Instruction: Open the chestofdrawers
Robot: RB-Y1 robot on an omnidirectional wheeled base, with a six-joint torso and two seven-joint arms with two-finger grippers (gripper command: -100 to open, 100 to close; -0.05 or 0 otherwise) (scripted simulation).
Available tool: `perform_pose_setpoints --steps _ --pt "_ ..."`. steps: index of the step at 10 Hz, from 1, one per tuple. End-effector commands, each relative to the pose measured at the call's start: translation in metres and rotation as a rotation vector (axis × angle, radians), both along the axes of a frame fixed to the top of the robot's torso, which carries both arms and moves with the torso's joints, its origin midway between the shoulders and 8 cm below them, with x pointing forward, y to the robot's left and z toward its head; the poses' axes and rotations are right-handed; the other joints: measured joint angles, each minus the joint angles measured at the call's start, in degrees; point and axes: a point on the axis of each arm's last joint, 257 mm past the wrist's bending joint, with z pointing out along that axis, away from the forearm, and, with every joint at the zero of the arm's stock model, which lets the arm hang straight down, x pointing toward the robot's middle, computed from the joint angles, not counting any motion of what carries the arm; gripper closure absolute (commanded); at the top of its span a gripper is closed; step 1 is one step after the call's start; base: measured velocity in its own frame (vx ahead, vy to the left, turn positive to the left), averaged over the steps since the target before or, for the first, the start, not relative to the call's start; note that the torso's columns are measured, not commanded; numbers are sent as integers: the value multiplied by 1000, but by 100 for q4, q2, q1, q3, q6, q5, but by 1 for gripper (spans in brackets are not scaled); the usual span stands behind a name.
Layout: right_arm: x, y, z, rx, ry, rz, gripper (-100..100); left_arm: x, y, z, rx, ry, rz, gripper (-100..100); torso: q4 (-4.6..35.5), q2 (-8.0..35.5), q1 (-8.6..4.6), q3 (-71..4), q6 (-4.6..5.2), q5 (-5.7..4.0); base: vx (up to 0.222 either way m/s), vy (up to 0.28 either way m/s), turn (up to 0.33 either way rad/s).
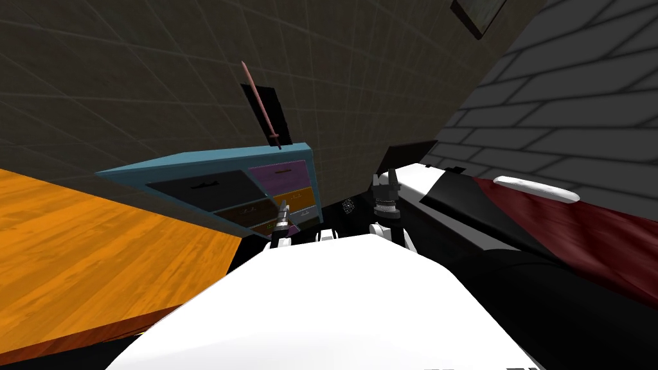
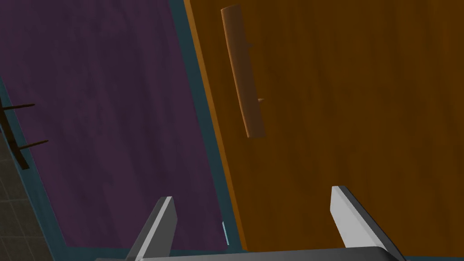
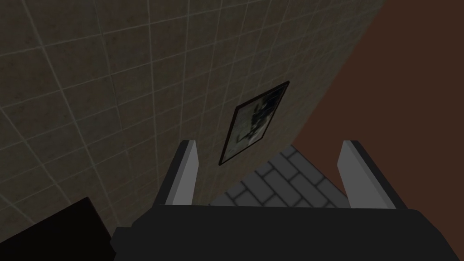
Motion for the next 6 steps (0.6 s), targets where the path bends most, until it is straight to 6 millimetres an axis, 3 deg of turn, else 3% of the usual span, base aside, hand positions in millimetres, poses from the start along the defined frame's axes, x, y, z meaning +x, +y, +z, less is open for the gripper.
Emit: perform_pose_setpoints --steps 1,4,5,6 --pt "0 0 0 0 0 0 0 1 -14 -16 -59 21 13 -100 -1 -6 -2 -4 0 -1 64 -27 -6" --pt "0 0 0 0 0 0 0 2 -31 -25 -127 28 27 -100 1 3 4 1 0 1 33 -19 -2" --pt "0 0 0 0 0 0 0 2 -28 -25 -115 27 25 -100 1 3 7 2 0 1 8 -4 -1" --pt "0 0 0 0 0 0 0 13 -39 -19 -117 28 19 -100 1 3 8 2 -1 1 18 28 46"
